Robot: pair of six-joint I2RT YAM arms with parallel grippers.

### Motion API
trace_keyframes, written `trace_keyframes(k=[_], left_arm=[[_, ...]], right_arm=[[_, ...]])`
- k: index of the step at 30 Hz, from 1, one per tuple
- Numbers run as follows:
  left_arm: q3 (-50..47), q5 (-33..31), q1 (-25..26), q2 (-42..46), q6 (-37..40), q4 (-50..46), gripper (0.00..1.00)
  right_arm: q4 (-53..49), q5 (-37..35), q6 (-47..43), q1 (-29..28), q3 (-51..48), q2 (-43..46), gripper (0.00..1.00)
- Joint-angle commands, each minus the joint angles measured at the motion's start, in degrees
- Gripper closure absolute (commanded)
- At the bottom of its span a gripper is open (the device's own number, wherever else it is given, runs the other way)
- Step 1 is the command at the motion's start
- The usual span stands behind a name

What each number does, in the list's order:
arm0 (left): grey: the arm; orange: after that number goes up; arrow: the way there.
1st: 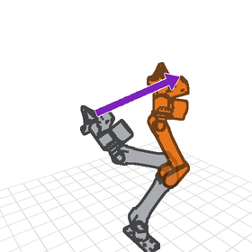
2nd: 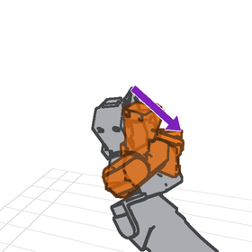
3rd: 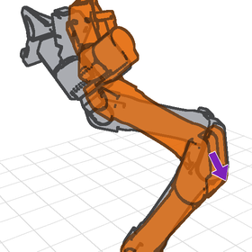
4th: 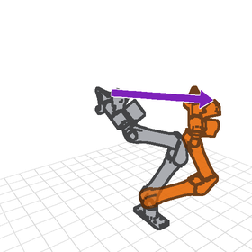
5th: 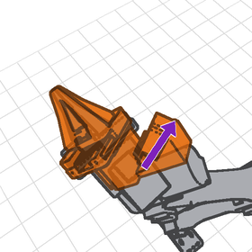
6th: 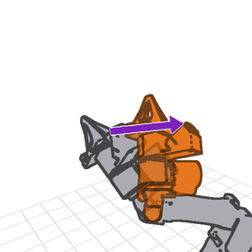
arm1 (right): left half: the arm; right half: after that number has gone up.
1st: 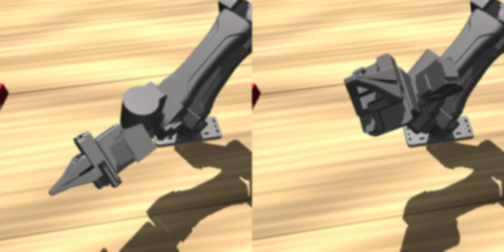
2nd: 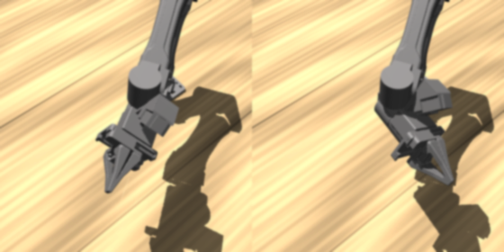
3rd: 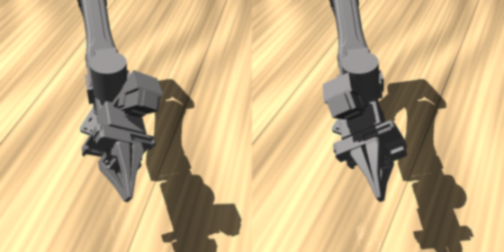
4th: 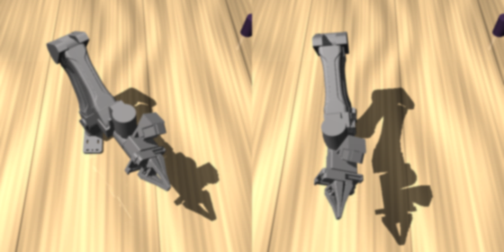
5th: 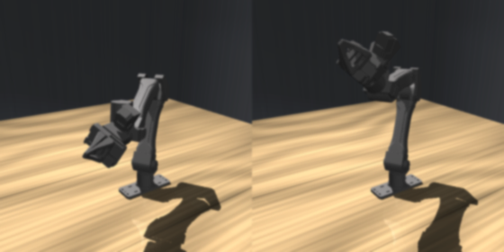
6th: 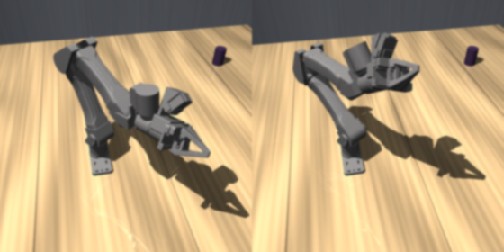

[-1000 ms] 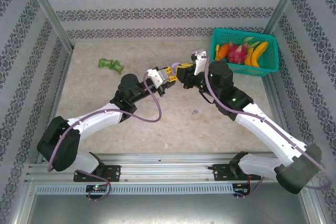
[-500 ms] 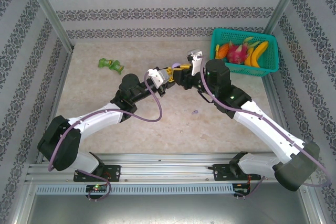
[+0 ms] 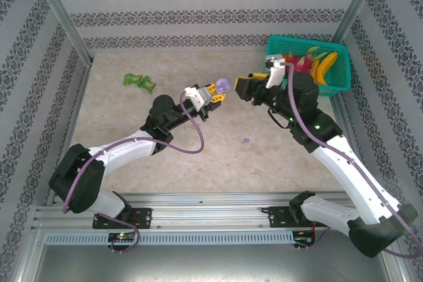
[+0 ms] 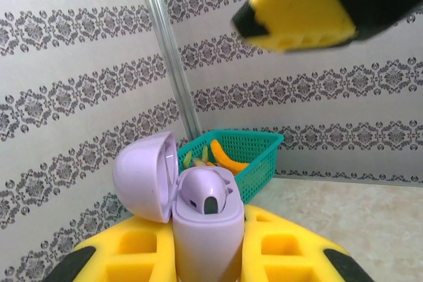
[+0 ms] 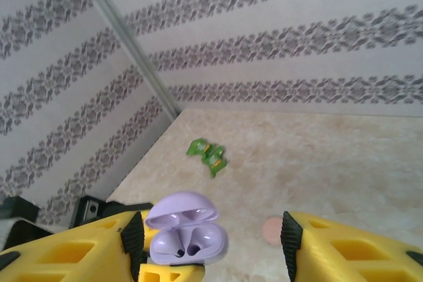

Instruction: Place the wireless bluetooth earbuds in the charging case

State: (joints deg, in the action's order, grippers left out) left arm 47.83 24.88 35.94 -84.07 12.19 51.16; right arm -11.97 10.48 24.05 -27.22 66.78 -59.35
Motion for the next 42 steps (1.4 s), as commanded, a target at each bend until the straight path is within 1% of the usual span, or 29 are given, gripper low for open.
trace_keyframes(k=[1, 4, 9, 12, 16, 19, 22, 29, 34, 42], left_arm=[[-1.75, -1.21, 0.71, 0.44, -1.11, 4.31, 1.00], [-3.09, -2.02, 0.62, 1.55, -1.13, 4.34, 1.00], [-4.89, -2.18, 0.68, 3.69, -1.13, 4.28, 1.00], [-5.93, -2.25, 0.63, 4.83, -1.20, 4.08, 1.00], [-6.90, -2.33, 0.64, 6.01, -1.20, 3.85, 1.00], [-7.31, -2.49, 0.62, 6.41, -1.29, 3.96, 1.00], [-7.77, -2.63, 0.62, 6.43, -1.66, 4.39, 1.00], [-8.13, -2.71, 0.62, 6.10, -2.24, 5.18, 1.00], [-8.02, -2.90, 0.62, 6.03, -1.90, 4.88, 1.00], [-7.94, -3.03, 0.67, 5.68, -1.48, 4.92, 1.00]], right_arm=[[-6.18, -3.56, 4.22, 1.66, 0.27, 1.58, 0.39], [-8.24, -3.66, 6.24, 3.12, -4.28, 1.99, 0.36], [-10.36, -4.90, 11.44, 3.59, -13.84, -1.65, 0.36], [-11.65, -7.56, 15.73, 3.58, -18.13, -4.97, 0.39], [-15.23, -12.60, 22.19, 3.49, -20.81, -8.97, 0.42], [-14.50, -15.49, 27.57, 2.45, -23.08, -11.09, 0.43], [-13.07, -16.40, 30.38, 0.79, -23.65, -13.45, 0.44], [-9.64, -13.67, 32.24, -2.37, -22.03, -21.21, 0.43], [-5.76, -10.59, 33.34, -2.74, -21.98, -26.07, 0.43], [-4.11, -9.78, 32.81, -2.84, -20.30, -30.20, 0.43]])
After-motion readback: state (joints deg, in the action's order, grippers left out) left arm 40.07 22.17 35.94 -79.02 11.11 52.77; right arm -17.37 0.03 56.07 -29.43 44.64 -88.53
